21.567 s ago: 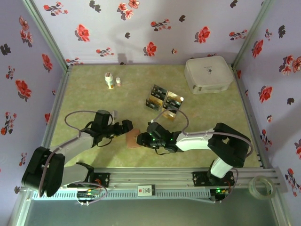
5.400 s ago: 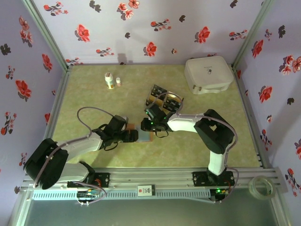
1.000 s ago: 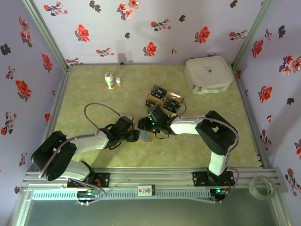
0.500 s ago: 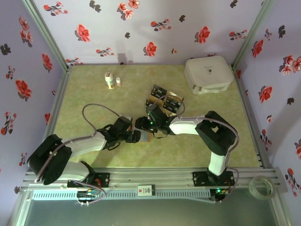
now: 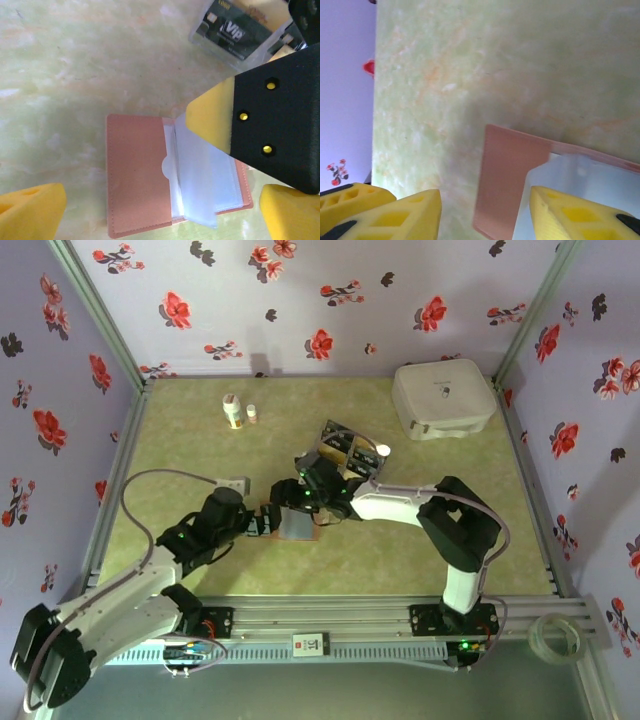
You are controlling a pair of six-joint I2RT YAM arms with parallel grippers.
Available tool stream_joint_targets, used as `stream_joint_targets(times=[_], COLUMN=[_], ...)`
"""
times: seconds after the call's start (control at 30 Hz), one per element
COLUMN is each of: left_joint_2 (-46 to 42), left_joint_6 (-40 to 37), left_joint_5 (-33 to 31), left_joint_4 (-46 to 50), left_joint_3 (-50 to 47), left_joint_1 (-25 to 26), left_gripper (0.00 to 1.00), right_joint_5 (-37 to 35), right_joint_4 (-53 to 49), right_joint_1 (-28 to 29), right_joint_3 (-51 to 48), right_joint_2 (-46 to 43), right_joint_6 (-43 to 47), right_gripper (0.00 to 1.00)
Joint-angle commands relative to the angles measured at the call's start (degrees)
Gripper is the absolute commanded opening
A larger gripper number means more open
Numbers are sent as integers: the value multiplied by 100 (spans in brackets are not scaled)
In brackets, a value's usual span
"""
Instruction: Put the credit cards into the card holder
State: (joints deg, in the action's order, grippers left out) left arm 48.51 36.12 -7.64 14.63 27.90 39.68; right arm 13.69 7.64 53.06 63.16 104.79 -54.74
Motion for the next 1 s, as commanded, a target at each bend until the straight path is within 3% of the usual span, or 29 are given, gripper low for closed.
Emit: stream_joint_targets(times=[0.0,0.33,0.6,0.97], left_joint_2=[-264,-329,0,678], left_joint_6=[274,410,181,-43], left_joint_5=[-198,-266,8,303], left_joint_4=[307,439,533,527], left_joint_3=[-90,-69,179,305], left_joint_1=[-125,-362,-579,-670], left_gripper=[100,100,100,100], right_joint_5=[-144,-104,-569,-2179], right_joint_4=[-262,-443,-1558,-2994], right_joint_1=[144,223,185,-56], right_joint_3=[376,1157,1269,-324], right_joint_2=[353,1146,194,-1490], right_joint_6=[-96,-62,522,929], right_gripper=[50,49,49,54])
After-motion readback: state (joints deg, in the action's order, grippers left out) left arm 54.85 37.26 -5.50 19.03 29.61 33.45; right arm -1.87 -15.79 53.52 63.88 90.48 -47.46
